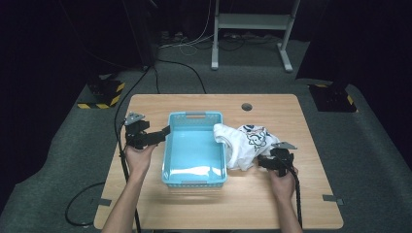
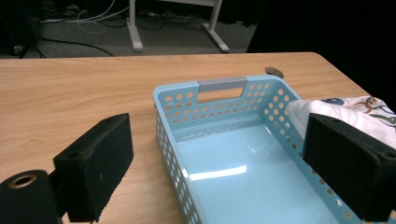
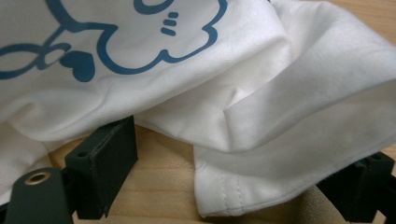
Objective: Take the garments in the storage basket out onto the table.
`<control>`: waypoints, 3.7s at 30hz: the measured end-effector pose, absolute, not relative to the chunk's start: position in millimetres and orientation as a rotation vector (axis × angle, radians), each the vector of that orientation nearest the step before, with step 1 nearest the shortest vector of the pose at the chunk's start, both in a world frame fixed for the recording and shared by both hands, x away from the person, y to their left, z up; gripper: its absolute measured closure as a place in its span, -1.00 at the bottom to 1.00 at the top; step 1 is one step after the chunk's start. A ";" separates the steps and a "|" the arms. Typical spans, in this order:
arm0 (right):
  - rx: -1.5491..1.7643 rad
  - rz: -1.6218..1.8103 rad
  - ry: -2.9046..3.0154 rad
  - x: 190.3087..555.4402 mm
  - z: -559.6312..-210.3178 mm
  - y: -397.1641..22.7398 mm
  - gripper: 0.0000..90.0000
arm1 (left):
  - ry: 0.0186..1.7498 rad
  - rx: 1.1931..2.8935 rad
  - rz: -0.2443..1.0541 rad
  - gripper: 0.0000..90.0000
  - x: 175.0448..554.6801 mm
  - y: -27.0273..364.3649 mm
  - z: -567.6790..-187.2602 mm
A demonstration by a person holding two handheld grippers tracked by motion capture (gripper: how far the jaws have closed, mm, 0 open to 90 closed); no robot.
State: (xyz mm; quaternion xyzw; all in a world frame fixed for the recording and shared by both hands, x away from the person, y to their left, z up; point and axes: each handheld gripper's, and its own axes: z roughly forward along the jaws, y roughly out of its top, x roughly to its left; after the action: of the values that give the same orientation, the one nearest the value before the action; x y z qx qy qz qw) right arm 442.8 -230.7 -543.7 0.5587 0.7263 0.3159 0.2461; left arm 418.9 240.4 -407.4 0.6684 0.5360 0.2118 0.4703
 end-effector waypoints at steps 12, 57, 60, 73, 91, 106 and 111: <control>1.524 0.862 1.981 442.8 -543.7 -230.7 -0.71 | 1.346 1.639 0.512 -0.80 416.7 245.8 -419.9; 1.524 0.862 1.981 442.8 -543.7 -230.7 -0.71 | 1.507 1.611 0.510 -0.78 410.3 267.4 -468.7; 1.524 0.862 1.981 442.8 -543.7 -230.7 -0.71 | 1.526 1.610 0.510 -0.78 410.0 269.1 -473.6; 1.528 0.862 1.982 442.6 -543.7 -230.3 -0.72 | 1.643 1.612 0.503 -0.77 412.3 275.7 -502.0; 1.528 0.863 1.982 442.5 -543.7 -230.3 -0.72 | 1.704 1.645 0.543 -0.77 414.2 275.4 -518.1; 1.528 0.863 1.982 442.5 -543.7 -230.3 -0.72 | 1.721 1.690 0.582 -0.78 419.7 269.6 -525.8; 1.528 0.863 1.982 442.5 -543.7 -230.3 -0.72 | 1.736 1.699 0.585 -0.80 421.2 268.5 -529.2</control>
State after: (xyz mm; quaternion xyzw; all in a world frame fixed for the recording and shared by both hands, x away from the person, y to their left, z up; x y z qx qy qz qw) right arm 442.5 -230.3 -543.7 0.5597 0.7259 0.3160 0.2447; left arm 421.2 268.5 -529.2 0.6452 0.6592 0.2221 0.3160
